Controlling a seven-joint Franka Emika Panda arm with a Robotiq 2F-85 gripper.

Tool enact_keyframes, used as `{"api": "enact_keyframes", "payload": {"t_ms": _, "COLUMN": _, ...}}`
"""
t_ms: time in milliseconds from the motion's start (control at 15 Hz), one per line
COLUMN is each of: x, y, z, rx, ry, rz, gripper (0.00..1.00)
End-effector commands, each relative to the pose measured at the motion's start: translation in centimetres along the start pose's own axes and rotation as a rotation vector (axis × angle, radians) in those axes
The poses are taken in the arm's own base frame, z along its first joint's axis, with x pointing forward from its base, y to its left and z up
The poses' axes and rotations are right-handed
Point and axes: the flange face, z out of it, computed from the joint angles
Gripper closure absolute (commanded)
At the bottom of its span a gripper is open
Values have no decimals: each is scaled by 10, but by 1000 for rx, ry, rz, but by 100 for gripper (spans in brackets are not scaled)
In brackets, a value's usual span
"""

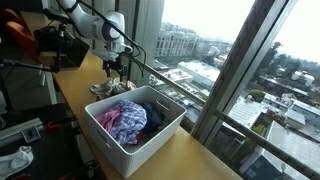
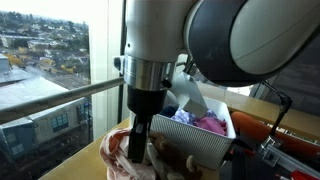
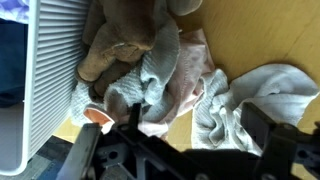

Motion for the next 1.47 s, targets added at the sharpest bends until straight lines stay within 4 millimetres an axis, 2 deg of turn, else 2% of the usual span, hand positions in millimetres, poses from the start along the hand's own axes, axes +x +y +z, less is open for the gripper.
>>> {"api": "enact_keyframes", "payload": {"t_ms": 0, "x": 14, "y": -2, "z": 14, "rx": -46, "ry": -1, "rz": -38, "gripper": 0}}
{"api": "enact_keyframes", "payload": {"t_ms": 267, "x": 21, "y": 7, "z": 43, "rx": -64, "ry": -26, "rz": -49, "gripper": 0}}
{"api": "enact_keyframes", "payload": {"t_ms": 867, "x": 28, "y": 34, "z": 140, "rx": -38, "ry": -137, "rz": -27, "gripper": 0}}
{"api": "enact_keyframes", "payload": {"t_ms": 933, "x": 28, "y": 36, "z": 147, "rx": -32, "ry": -145, "rz": -26, "gripper": 5}}
{"api": "enact_keyframes", "payload": {"t_ms": 1000, "x": 28, "y": 37, "z": 154, "rx": -25, "ry": -151, "rz": -27, "gripper": 26}}
{"api": "enact_keyframes", "payload": {"t_ms": 1133, "x": 30, "y": 40, "z": 161, "rx": -10, "ry": -158, "rz": -26, "gripper": 31}}
{"api": "enact_keyframes", "payload": {"t_ms": 1267, "x": 33, "y": 42, "z": 158, "rx": -1, "ry": -160, "rz": -25, "gripper": 46}}
{"api": "enact_keyframes", "payload": {"t_ms": 1400, "x": 36, "y": 42, "z": 145, "rx": 5, "ry": -161, "rz": -23, "gripper": 62}}
